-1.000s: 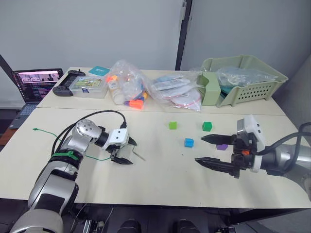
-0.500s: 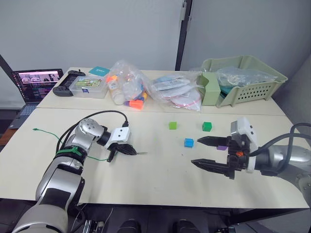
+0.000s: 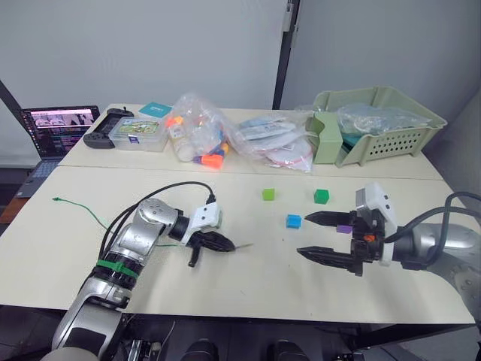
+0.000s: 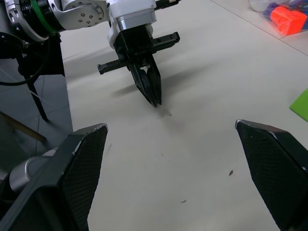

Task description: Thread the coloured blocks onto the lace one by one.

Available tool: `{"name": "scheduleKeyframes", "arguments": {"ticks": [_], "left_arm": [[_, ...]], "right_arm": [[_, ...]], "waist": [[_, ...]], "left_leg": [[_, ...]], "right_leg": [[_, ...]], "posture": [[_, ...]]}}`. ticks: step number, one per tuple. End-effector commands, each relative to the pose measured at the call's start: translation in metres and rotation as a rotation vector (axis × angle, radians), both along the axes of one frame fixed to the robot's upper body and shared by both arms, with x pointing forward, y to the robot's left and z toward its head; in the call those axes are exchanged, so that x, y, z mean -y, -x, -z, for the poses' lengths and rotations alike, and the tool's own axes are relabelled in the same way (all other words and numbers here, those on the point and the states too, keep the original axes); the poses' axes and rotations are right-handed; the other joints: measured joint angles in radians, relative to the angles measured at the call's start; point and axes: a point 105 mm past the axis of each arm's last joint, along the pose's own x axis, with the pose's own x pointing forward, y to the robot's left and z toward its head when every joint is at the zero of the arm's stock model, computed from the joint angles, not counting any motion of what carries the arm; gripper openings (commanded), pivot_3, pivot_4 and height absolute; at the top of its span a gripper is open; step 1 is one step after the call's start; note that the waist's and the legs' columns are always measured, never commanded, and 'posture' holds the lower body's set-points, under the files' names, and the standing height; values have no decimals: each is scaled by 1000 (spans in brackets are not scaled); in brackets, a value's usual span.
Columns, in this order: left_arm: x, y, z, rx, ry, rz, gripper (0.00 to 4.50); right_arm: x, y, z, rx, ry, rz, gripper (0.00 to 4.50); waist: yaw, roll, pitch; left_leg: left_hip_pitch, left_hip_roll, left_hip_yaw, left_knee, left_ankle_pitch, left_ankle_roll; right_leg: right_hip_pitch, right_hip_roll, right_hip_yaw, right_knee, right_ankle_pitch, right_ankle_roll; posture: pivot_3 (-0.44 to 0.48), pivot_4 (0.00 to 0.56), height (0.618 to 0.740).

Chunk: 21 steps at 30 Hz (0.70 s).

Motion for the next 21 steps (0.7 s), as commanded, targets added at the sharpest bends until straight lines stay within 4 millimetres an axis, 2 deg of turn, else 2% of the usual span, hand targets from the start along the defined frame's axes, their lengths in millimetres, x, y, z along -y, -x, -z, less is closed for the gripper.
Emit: {"name": "scheduleKeyframes", "arguments": {"ticks": [1,5,9,12,15,21], "left_arm": [[18,-3,12,17,-25,-87,33],[32,-2,24,32,-40,-110,33],[36,3,24,33,-16,-77,1268],[26,3,27,72,-8,-60,2220],[22,1,27,86,18,-69,2220],[27,-2,29,76,69,-70,2220]], "right_arm": [[-1,0,-4,40,1,-19,4500],[0,0,-4,42,2,-25,4500],[-1,-2,-3,43,1,-23,4500],[-2,-2,-2,41,-1,-23,4500],[-2,-2,-3,43,-3,-19,4500],[-4,-3,-2,44,-7,-18,4500]], "waist": [[1,0,0],[1,0,0],[6,0,0],[6,0,0],[6,0,0],[6,0,0]], "left_leg": [[0,0,0,0,0,0],[0,0,0,0,0,0],[1,0,0,0,0,0],[1,0,0,0,0,0],[1,0,0,0,0,0],[1,0,0,0,0,0]], "right_leg": [[0,0,0,0,0,0],[0,0,0,0,0,0],[1,0,0,0,0,0],[1,0,0,0,0,0],[1,0,0,0,0,0],[1,0,0,0,0,0]], "posture": [[0,150,740],[0,150,740],[0,150,740],[0,150,740],[0,150,740],[0,150,740]]}}
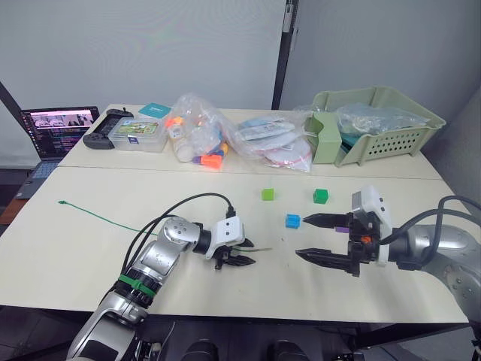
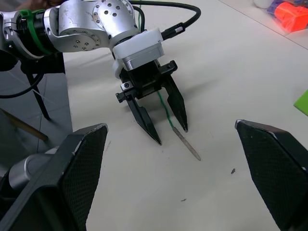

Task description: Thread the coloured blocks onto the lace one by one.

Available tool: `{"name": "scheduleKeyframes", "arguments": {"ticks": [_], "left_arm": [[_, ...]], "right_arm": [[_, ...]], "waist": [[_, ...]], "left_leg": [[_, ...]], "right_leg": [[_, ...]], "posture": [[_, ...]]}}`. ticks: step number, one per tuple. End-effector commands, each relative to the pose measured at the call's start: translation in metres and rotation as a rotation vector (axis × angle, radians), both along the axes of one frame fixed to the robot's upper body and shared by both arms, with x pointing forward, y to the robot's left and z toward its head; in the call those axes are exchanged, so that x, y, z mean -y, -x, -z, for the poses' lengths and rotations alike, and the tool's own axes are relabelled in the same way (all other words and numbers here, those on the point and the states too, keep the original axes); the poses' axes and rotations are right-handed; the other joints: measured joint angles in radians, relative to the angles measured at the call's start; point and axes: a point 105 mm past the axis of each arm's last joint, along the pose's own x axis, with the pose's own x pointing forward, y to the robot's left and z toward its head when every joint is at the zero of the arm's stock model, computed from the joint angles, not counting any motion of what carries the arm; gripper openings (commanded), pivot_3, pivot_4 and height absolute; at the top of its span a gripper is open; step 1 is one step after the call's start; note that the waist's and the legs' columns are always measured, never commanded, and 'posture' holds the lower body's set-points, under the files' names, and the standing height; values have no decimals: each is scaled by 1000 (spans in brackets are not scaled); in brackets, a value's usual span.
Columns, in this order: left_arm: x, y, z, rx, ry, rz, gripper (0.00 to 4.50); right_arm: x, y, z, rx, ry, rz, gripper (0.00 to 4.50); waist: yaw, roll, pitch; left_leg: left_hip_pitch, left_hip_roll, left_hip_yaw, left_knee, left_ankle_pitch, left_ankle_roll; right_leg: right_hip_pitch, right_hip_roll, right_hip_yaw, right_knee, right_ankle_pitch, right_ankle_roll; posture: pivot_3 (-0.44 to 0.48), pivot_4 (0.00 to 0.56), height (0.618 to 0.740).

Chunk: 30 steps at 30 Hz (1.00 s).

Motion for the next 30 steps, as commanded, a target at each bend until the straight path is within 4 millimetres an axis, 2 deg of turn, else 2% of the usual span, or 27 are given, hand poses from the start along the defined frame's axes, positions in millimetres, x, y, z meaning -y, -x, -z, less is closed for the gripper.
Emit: {"name": "scheduleKeyframes", "arguments": {"ticks": [1,3,6,10,11,13,17,22,26,30], "left_arm": [[0,-5,0,4,20,-22,2220],[1,-7,3,-10,8,-29,2220],[1,-7,5,-26,2,-30,1493],[-1,-7,12,-48,-30,-53,130],[-2,-9,13,-52,-35,-69,21],[-2,-11,13,-59,-38,-90,21],[0,-4,-2,-66,15,-36,21],[-3,-7,-15,-22,23,-38,21],[-4,-4,-44,18,90,-16,21],[-9,2,-61,38,124,3,21]], "right_arm": [[-4,1,-8,48,-7,-15,4500],[-5,0,-8,51,-6,-13,4500],[-5,0,-8,53,-5,-11,4500],[-7,-1,-7,56,-4,-9,4500],[-7,-1,-7,56,-4,-9,4500],[-7,-1,-7,56,-5,-10,4500],[-6,-2,-8,58,2,-10,4500],[-6,-2,-8,57,-1,-11,4500],[2,-7,-6,16,-39,72,4500],[17,-13,-7,44,-64,185,4500]], "waist": [[0,0,0],[4,0,0],[6,0,0],[6,0,0],[6,0,0],[6,0,0],[4,0,0],[4,0,0],[2,0,0],[5,0,0]], "left_leg": [[0,0,0,0,0,0],[0,0,0,0,0,0],[0,-1,0,1,0,0],[0,0,0,1,0,0],[0,0,0,1,0,0],[0,0,0,1,0,0],[0,0,0,1,0,0],[-1,0,0,1,0,0],[-1,0,0,1,0,0],[-1,0,0,1,0,0]], "right_leg": [[0,0,0,0,0,0],[0,0,0,0,0,0],[1,0,0,0,0,1],[0,0,0,0,0,1],[0,0,0,0,0,1],[0,0,0,0,0,1],[1,0,0,0,0,1],[0,0,0,0,0,1],[0,0,0,0,0,1],[0,0,0,0,0,1]], "posture": [[0,150,740],[0,150,740],[0,150,740],[0,150,740],[0,150,740],[0,150,740],[0,150,740],[0,150,740],[0,150,740],[0,150,740]]}}
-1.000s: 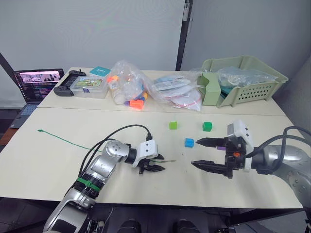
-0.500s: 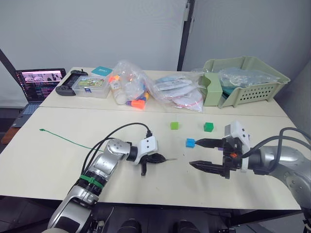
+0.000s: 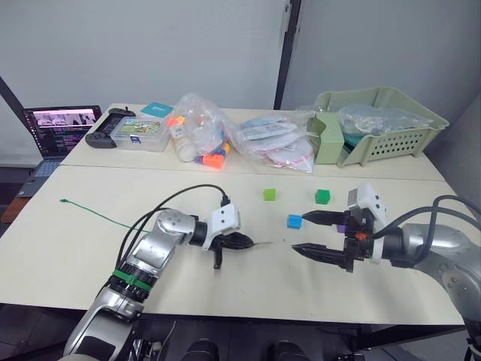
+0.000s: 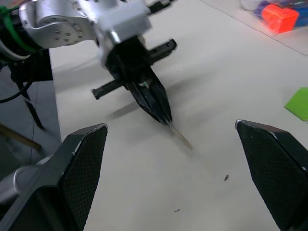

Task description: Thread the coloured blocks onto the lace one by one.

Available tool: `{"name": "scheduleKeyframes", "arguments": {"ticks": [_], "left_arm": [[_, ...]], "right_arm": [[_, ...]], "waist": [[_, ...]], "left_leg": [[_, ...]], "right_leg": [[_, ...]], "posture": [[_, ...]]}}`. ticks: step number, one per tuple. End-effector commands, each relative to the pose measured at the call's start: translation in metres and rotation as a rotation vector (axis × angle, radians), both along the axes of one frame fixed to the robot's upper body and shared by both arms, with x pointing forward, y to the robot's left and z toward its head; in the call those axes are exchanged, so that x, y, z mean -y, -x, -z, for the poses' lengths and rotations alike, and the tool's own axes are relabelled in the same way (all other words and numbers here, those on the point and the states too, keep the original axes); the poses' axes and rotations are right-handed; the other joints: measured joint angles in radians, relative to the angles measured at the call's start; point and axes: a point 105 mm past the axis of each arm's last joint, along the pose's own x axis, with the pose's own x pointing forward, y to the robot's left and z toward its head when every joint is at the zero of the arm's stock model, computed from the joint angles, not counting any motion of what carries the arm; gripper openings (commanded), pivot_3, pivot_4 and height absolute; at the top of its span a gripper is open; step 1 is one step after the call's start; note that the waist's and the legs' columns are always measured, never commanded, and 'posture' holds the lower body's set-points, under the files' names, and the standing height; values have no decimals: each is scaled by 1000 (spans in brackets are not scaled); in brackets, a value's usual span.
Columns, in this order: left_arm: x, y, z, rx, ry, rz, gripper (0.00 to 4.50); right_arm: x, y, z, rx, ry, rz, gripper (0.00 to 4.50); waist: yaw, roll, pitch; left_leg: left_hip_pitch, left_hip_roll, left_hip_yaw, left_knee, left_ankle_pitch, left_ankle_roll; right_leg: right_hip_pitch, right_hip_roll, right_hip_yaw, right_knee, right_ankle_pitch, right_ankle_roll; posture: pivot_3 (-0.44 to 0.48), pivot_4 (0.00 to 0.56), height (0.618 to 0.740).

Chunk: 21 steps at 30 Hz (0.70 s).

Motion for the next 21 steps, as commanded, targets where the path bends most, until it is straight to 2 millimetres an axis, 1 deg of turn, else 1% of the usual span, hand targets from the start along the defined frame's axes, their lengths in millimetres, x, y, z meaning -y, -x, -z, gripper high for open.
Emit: {"name": "scheduleKeyframes", "arguments": {"ticks": [1,5,6,9,10,13,16,19,21], "left_arm": [[-3,4,-25,47,48,29,21],[-8,4,-32,48,42,55,21],[-9,4,-33,47,39,62,21],[-9,4,-34,25,30,92,21],[-9,4,-35,20,30,102,21],[-6,5,-38,8,45,131,21],[-1,7,-45,6,81,165,21],[0,8,-45,15,84,170,21],[-2,11,-44,19,86,158,21]], "right_arm": [[22,-5,-5,37,-29,142,4500],[59,-5,7,54,-98,376,4500],[64,-4,8,61,-112,411,4500],[99,3,20,110,-140,624,4500],[107,7,23,129,-144,677,4500],[117,13,29,170,-140,756,4500],[127,10,35,194,-132,843,4500],[131,2,37,219,-93,866,4500],[140,-17,37,228,-55,905,4500]], "waist": [[2,0,0],[7,0,0],[7,0,0],[6,0,0],[6,0,0],[-1,1,0],[-11,1,0],[-19,1,0],[-28,1,0]], "left_leg": [[0,0,0,0,0,0],[0,-1,0,0,0,0],[0,-1,0,0,0,0],[0,-1,1,0,0,0],[0,-1,1,0,0,0],[1,-1,1,0,0,0],[1,0,2,0,0,0],[1,0,2,0,0,0],[1,0,2,0,0,0]], "right_leg": [[0,0,0,0,0,0],[0,0,0,0,0,0],[0,0,0,0,0,0],[0,0,1,0,0,0],[0,0,0,0,0,0],[0,1,1,0,0,0],[0,1,1,0,0,0],[0,1,2,0,0,0],[0,2,2,0,0,0]], "posture": [[0,150,740],[0,150,740],[0,150,740],[0,150,740],[0,150,740],[0,150,740],[0,150,740],[0,150,740],[0,150,740]]}}
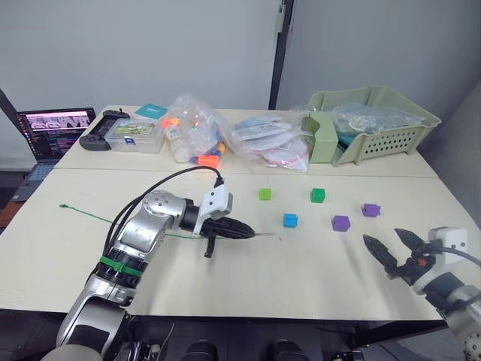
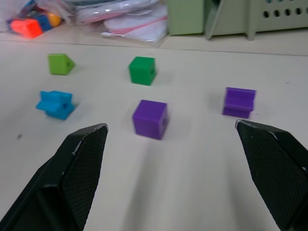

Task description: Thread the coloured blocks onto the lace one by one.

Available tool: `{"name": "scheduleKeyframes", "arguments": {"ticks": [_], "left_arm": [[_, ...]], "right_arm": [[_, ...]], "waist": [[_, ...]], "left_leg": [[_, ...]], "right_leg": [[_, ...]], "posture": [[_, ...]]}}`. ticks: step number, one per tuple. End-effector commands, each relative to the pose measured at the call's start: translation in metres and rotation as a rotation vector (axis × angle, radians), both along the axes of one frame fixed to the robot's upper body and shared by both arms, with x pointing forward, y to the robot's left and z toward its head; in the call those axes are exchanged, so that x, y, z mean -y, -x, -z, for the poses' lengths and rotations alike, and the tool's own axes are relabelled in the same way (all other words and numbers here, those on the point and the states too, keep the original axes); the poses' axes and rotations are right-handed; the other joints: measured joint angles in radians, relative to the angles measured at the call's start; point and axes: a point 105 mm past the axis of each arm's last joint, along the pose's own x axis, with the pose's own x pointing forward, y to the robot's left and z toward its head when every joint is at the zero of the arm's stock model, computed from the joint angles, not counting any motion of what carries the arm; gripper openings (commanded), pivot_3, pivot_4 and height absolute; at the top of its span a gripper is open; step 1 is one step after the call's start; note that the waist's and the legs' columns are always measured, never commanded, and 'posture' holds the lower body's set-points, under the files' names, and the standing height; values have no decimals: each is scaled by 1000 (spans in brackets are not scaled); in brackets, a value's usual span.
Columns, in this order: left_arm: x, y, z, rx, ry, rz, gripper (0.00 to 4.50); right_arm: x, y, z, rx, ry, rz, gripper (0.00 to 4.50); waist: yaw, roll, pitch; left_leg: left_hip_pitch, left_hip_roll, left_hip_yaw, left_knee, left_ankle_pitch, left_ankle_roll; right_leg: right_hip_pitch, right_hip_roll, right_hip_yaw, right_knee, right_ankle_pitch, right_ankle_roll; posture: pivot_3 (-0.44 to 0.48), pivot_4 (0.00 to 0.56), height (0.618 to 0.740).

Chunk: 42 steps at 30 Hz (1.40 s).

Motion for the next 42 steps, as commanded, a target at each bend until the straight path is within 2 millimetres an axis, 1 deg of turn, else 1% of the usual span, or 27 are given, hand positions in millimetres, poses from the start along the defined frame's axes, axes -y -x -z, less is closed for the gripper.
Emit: {"name": "scheduleKeyframes", "arguments": {"ticks": [1,5,8,9,11,14,18,22,25,27,30,32,33,35,37,38,41,42], "left_arm": [[-1,5,-10,44,22,-3,21],[1,15,-9,49,52,-33,21],[0,22,-5,45,54,-58,21],[-1,24,-4,44,53,-66,21],[-1,26,-4,44,52,-74,21],[-2,29,-3,45,58,-107,21],[-2,25,-5,76,65,-156,21],[-1,24,-4,79,65,-164,21],[-2,22,-4,88,60,-172,21],[-2,21,-3,93,54,-175,21],[-2,20,-2,101,48,-171,0],[-1,20,-2,106,45,-161,0],[-1,19,-2,109,44,-158,0],[1,18,-2,112,45,-151,0],[3,18,-1,109,45,-139,0],[4,17,-1,108,45,-134,0],[6,16,1,105,41,-122,0],[6,16,2,103,36,-114,0]], "right_arm": [[13,-27,-12,36,78,55,4500],[31,-69,-13,4,102,101,4500],[40,-94,-15,-8,104,113,4500],[42,-100,-16,-10,97,115,4500],[44,-107,-17,-11,92,114,4500],[47,-124,-15,-46,108,112,4500],[52,-133,-9,-78,116,139,4500],[56,-134,3,-116,104,158,4500],[50,-133,17,-146,125,141,4500],[49,-132,21,-148,113,145,4500],[51,-132,21,-136,86,162,3671],[51,-132,20,-125,79,168,2973],[52,-131,20,-121,74,168,2513],[53,-130,18,-113,68,171,1959],[55,-127,13,-100,60,176,1257],[56,-125,11,-95,58,178,1183],[61,-119,1,-64,45,195,1185],[63,-113,-8,-38,31,201,1185]], "waist": [[-8,0,0],[-9,1,0],[-3,1,0],[-2,1,0],[4,1,0],[3,1,0],[2,1,0],[1,1,0],[0,1,0],[-1,1,0],[-2,1,0],[-2,1,0],[-2,1,0],[-2,1,0],[1,1,0],[2,1,0],[1,1,0],[1,1,0]], "left_leg": [[0,0,1,0,0,0],[1,0,1,0,0,0],[0,0,1,-1,0,0],[0,0,1,-2,0,0],[0,-1,1,-2,0,0],[-1,-1,0,-2,0,0],[0,-1,1,-2,0,0],[0,-1,1,-2,0,0],[0,-1,1,-2,0,0],[0,-1,1,-2,0,0],[0,-1,1,-2,0,0],[0,-1,1,-2,0,0],[0,-1,1,-2,0,0],[0,-1,1,-2,0,0],[0,-1,1,-2,0,0],[0,-1,1,-2,0,0],[0,-1,1,-2,0,0],[0,-1,1,-2,0,0]], "right_leg": [[0,0,1,0,0,0],[0,0,2,0,0,0],[0,0,2,0,0,0],[0,0,2,0,0,0],[-1,-1,2,-1,0,0],[0,-1,2,-1,0,0],[0,-2,2,-1,1,0],[0,-1,2,-1,1,0],[0,-1,2,-1,1,0],[0,-1,2,-1,1,0],[0,-1,2,-1,1,0],[0,-1,2,-1,1,0],[0,-1,2,-1,1,0],[0,-1,2,-1,1,0],[0,-2,2,-1,1,0],[0,-2,2,-1,1,0],[0,-2,2,-1,1,0],[0,-2,2,-1,1,0]], "posture": [[0,150,740],[0,150,740],[0,150,740],[0,150,740],[0,150,740],[0,150,740],[0,150,740],[0,150,740],[0,150,740],[0,150,740],[0,150,740],[0,150,740],[0,150,740],[0,150,740],[0,150,740],[0,150,740],[0,150,740],[0,150,740]]}}
